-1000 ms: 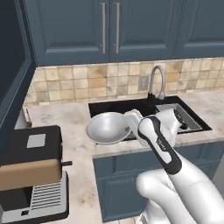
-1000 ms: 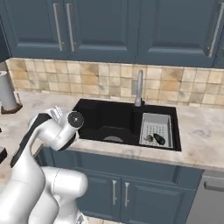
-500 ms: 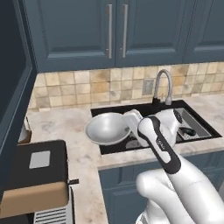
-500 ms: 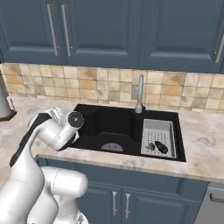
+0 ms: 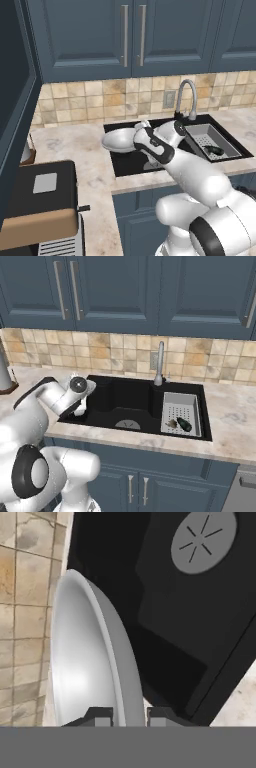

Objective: Dump the garlic and eggplant from the bowl so the bowl can be washed. Place the bowl in the sink after clearing the leftovers.

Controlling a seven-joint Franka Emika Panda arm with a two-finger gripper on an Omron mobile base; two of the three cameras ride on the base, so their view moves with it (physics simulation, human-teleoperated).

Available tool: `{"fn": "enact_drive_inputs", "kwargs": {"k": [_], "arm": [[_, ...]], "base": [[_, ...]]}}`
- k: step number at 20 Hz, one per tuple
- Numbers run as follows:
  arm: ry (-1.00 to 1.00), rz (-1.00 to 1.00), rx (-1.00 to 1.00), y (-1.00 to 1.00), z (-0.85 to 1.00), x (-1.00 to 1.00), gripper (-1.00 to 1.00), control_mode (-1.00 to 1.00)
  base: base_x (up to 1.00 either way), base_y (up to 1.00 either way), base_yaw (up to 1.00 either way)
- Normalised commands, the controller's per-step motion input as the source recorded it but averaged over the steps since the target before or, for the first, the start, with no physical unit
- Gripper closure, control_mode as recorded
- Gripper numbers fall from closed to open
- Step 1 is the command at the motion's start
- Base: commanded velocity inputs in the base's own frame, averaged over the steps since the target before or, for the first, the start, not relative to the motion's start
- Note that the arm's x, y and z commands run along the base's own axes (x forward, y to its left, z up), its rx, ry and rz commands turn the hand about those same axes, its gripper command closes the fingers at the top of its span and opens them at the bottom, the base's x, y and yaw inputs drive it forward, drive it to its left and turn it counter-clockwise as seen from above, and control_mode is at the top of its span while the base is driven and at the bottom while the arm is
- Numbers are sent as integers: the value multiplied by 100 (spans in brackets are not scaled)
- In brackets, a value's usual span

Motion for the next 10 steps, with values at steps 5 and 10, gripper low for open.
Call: {"fn": "enact_drive_inputs", "kwargs": {"k": [5, 10], "arm": [[36, -24, 1, -18, -4, 92, 100, -100], [36, -31, 0, -54, -12, 79, 100, -100]], "base": [[0, 0, 0], [0, 0, 0]]}}
